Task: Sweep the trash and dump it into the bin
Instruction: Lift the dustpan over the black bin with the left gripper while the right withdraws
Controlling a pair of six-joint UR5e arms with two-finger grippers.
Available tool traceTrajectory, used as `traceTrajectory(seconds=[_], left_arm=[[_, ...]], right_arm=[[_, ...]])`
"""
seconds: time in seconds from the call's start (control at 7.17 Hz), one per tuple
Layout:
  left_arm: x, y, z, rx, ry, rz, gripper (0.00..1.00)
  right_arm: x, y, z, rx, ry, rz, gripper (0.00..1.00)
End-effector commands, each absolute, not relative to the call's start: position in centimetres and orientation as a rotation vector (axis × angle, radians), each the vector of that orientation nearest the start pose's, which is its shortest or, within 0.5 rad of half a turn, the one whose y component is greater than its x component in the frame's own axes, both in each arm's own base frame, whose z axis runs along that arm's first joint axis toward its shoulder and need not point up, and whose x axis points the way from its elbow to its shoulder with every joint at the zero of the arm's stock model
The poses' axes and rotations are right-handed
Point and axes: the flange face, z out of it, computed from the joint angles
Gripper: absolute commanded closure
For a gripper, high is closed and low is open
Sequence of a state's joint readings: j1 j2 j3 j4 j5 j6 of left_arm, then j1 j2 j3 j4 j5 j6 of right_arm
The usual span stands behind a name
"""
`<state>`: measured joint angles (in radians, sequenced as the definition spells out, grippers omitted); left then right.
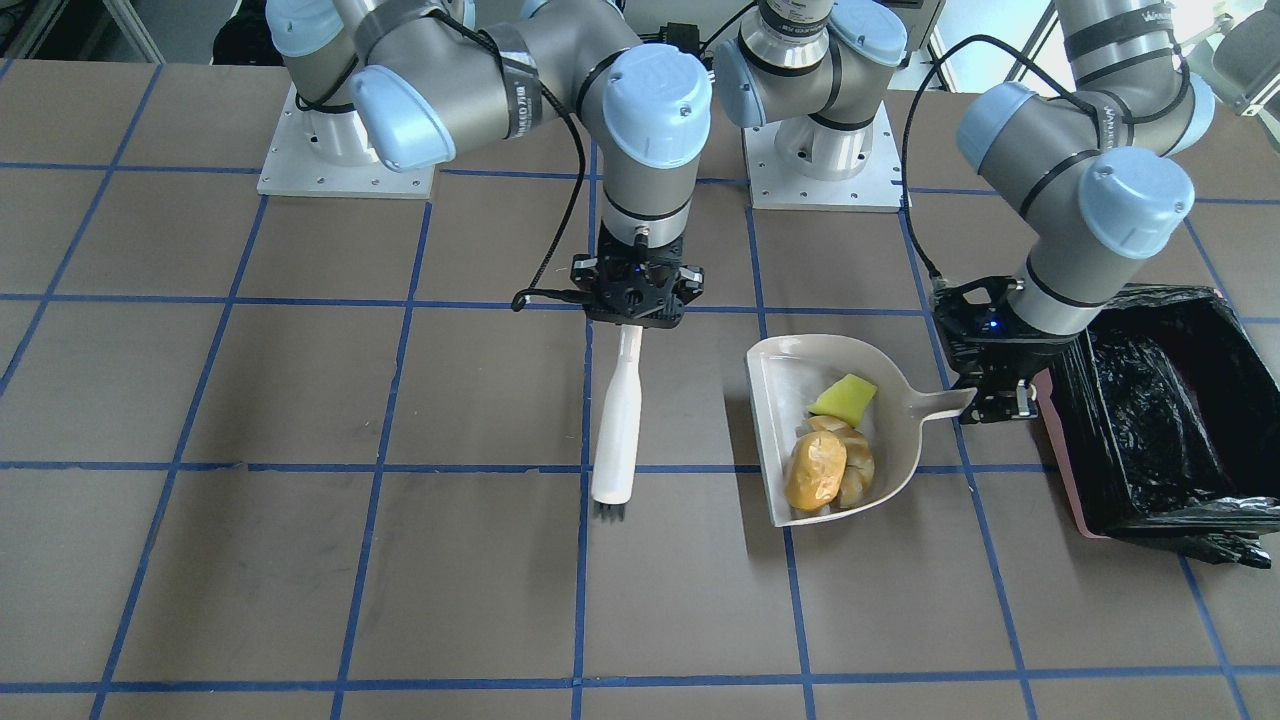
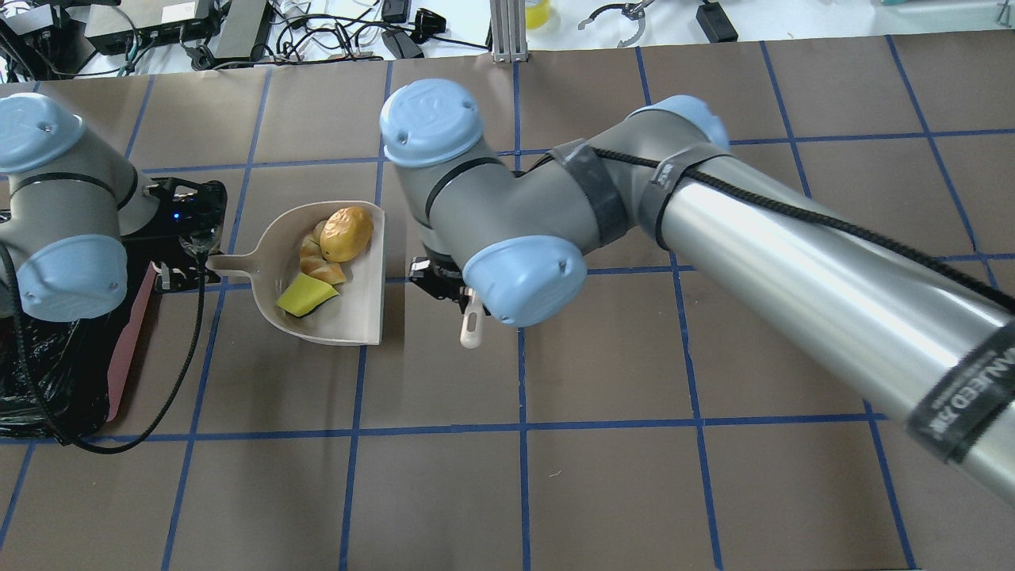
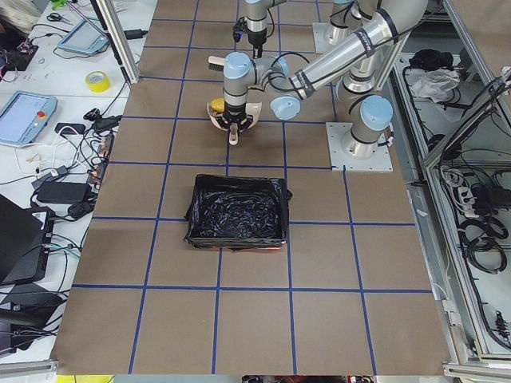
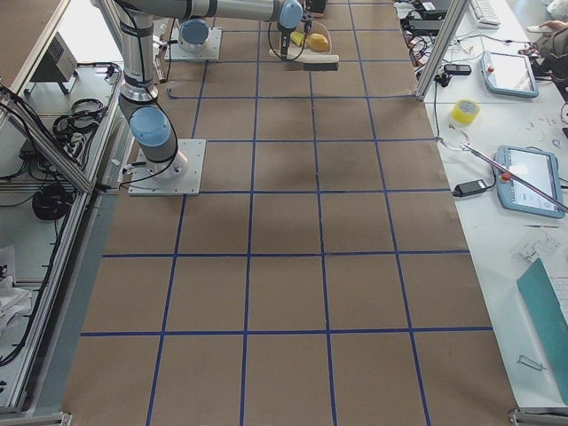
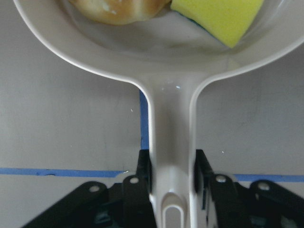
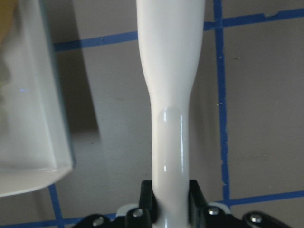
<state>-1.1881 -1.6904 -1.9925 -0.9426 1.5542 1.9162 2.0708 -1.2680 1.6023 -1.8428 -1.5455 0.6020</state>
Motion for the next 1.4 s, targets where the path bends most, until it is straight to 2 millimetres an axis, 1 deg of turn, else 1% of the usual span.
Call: traceTrajectory(seconds=[0.0,0.14,0.28,0.42,0.56,0.7,0.84,0.98,1.12,1.26], left_arm=[[11.3,-49.8,31.2,2.044,2.284,-0.158,1.00],[14.1,-48.6,32.4,1.969,2.339,-0.167,1.00],[17.2,-47.4,34.1,1.878,2.373,-0.167,1.00],[21.0,-46.1,35.3,1.857,2.406,-0.153,1.00],[25.1,-44.7,37.1,1.837,2.430,-0.151,1.00],[27.9,-43.5,39.0,1.811,2.490,-0.181,1.00],[31.4,-41.6,40.4,1.799,2.491,-0.186,1.00],[34.9,-39.4,39.9,1.748,2.538,-0.193,1.00],[37.7,-37.6,40.0,1.743,2.522,-0.190,1.00],[40.3,-35.6,39.7,1.732,2.523,-0.187,1.00]], right_arm=[[30.2,-50.3,35.7,0.151,3.145,0.123,1.00],[24.2,-53.3,35.8,0.217,3.137,0.125,1.00],[18.8,-55.7,35.4,0.239,3.171,0.110,1.00],[14.3,-57.0,35.4,0.131,3.178,0.111,1.00],[9.4,-58.0,35.6,0.053,3.172,0.102,1.00],[3.7,-58.7,34.9,0.106,3.160,0.136,1.00],[0.1,-58.9,33.7,0.109,3.149,0.164,1.00],[-2.3,-58.9,33.1,0.143,3.157,0.122,1.00],[-5.7,-58.5,31.6,0.102,3.143,0.146,1.00],[-8.4,-57.5,30.0,0.075,3.125,0.164,1.00]])
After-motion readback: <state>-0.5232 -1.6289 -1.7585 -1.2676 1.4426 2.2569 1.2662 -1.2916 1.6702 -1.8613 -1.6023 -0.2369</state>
